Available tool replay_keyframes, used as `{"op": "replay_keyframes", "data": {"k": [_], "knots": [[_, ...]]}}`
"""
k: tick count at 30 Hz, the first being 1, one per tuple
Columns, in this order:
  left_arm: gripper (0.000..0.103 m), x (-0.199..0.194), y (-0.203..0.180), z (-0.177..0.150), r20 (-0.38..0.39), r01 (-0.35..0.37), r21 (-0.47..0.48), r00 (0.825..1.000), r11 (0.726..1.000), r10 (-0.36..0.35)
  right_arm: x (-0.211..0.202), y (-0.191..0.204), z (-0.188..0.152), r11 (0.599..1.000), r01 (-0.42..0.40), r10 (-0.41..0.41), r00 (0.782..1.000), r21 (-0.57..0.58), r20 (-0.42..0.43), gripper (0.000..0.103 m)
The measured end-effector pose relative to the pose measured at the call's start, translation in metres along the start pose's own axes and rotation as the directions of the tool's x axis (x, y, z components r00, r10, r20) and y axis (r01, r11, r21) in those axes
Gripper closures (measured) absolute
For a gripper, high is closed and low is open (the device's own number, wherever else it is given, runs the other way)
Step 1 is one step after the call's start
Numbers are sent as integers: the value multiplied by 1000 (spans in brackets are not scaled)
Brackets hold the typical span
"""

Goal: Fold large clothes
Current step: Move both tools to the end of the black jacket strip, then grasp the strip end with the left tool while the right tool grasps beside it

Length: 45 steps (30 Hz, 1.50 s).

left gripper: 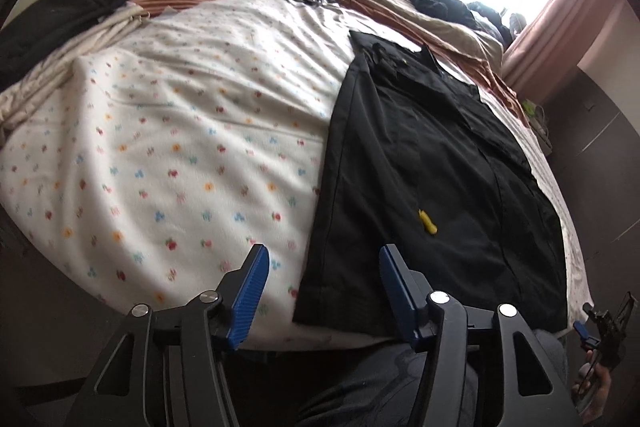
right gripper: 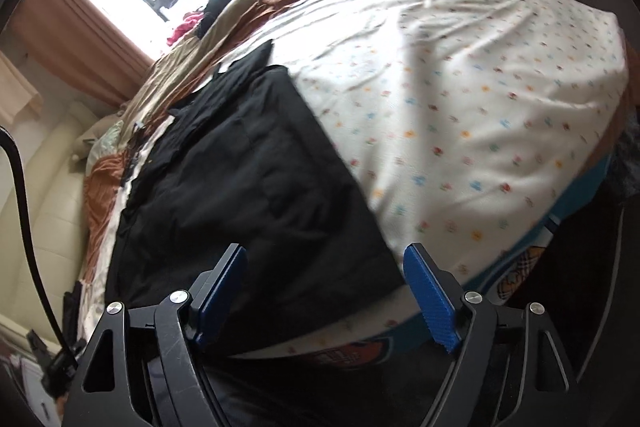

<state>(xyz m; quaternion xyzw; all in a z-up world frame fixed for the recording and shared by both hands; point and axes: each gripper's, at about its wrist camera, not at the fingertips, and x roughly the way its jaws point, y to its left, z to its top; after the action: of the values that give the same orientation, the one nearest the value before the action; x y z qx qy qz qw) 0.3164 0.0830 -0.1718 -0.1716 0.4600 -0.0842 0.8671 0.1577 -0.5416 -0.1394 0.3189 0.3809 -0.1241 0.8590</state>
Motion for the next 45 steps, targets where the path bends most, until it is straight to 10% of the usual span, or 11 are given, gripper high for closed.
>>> {"op": "replay_keyframes", "data": {"k": [16,32,40,45], "knots": [[57,39,27,0,-117,123,-142,983,982,-140,38,-25,2,985,-147,146,989,87,23,37],[57,29,43,-22,-83,405,-354,884,843,-459,41,-40,-23,879,-432,430,901,204,53,41],[57,43,21,-8,-128,293,-327,928,898,-350,51,-16,-13,912,-367,362,930,184,61,41],[83,45,38,-13,-118,257,-400,937,880,-327,63,-12,-7,915,-327,321,945,236,65,49]]}}
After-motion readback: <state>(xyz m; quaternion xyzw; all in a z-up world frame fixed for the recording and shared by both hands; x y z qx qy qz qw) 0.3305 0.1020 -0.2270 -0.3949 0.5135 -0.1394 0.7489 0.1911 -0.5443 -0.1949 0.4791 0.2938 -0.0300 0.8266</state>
